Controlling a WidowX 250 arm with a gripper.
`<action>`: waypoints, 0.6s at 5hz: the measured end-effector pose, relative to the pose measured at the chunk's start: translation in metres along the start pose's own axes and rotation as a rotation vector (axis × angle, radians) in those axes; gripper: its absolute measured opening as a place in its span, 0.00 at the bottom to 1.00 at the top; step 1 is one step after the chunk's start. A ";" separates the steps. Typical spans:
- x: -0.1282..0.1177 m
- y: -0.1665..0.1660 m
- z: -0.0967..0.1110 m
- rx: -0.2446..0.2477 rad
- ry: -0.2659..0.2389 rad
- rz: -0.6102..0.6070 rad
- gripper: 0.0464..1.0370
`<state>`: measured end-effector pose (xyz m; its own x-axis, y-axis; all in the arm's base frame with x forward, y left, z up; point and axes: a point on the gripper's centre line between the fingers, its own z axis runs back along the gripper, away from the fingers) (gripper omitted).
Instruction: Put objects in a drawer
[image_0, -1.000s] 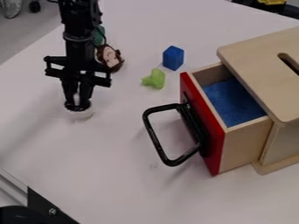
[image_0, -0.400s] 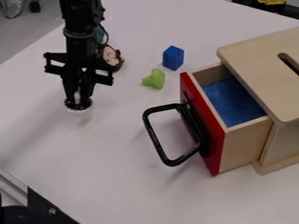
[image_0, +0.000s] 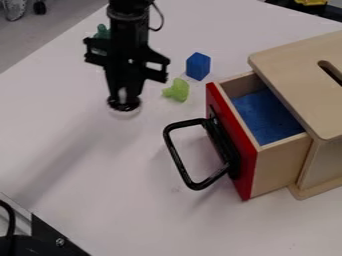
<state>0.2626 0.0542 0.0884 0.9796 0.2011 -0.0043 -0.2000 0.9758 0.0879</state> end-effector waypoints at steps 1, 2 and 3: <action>0.006 -0.035 0.019 -0.038 -0.044 -0.106 0.16; 0.015 -0.076 0.039 -0.053 -0.106 -0.235 0.16; 0.024 -0.104 0.047 -0.072 -0.135 -0.302 0.16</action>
<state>0.3081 -0.0467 0.1260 0.9879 -0.1067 0.1128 0.1037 0.9941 0.0320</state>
